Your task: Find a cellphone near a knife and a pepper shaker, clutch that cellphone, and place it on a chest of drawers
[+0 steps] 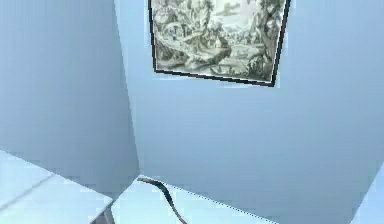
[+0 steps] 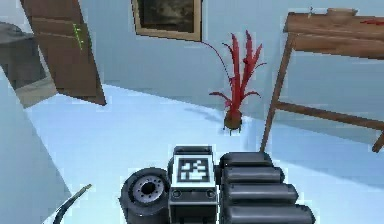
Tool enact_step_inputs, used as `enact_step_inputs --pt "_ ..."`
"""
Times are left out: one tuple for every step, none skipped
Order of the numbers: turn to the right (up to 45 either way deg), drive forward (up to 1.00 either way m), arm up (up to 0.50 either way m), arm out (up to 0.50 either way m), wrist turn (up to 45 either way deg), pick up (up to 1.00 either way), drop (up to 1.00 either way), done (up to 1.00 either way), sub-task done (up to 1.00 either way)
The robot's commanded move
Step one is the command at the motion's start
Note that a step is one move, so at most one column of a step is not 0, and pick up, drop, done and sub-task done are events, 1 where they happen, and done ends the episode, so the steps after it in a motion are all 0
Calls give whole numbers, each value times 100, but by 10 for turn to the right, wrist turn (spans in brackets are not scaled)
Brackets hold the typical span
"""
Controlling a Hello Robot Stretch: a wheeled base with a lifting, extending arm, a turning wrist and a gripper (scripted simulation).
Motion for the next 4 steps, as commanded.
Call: enact_step_inputs --pt "0 45 0 0 0 0 0 0 0" --pt "-120 0 0 0 0 0 0 0 0" --pt "-30 0 0 0 0 0 0 0 0" --pt "0 15 0 0 0 0 0 0 0"
